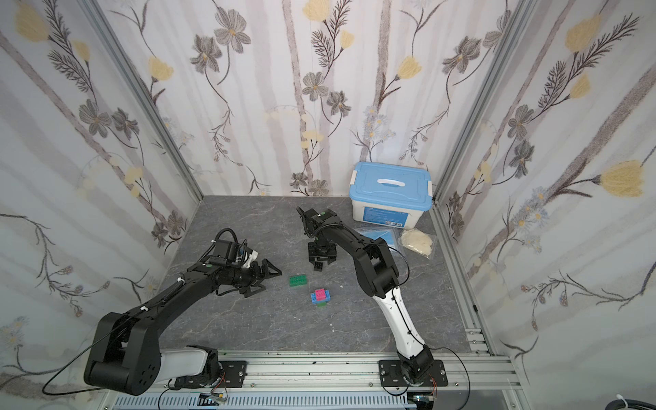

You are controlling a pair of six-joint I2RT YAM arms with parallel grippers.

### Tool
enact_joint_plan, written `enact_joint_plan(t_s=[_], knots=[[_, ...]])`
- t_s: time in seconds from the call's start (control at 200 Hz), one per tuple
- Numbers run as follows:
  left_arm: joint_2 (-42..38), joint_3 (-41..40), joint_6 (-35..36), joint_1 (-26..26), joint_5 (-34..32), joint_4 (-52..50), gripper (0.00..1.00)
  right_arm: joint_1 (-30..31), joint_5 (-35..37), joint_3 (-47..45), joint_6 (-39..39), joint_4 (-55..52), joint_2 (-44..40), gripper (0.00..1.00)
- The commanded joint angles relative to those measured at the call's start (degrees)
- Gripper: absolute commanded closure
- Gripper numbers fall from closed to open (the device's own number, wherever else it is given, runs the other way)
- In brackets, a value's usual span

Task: Assemble the letter f with lego
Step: Pick up the lego brick from the center of the board.

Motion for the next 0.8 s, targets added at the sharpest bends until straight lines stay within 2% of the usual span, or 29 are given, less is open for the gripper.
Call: enact_joint_plan(t_s=[0.0, 0.065, 0.32, 0.625, 0.794], knots=[[0.3, 0.7, 1.4, 0.0, -0.5, -1.3, 0.0, -0.1, -2.6, 0.2, 2.1, 2.8, 0.5, 0.4], [0.4, 0.8, 1.4, 0.0, -0.7, -1.4, 0.0, 0.0, -3.1, 0.1, 2.5, 2.8, 0.8, 0.41], [1.0, 0.9, 1.4, 0.0, -1.4, -1.4, 0.0, 0.8, -1.1, 1.0, 2.6, 0.4, 1.5, 0.56], [1.6, 1.4, 1.3, 0.0, -1.3, -1.0, 0.0, 1.4, 0.4, 1.1, 2.4, -1.5, 1.5, 0.6], [1.9, 1.4, 1.4, 0.1, -1.3, -1.1, 0.0, 1.5, 0.6, 1.2, 2.6, -1.5, 1.5, 0.66]])
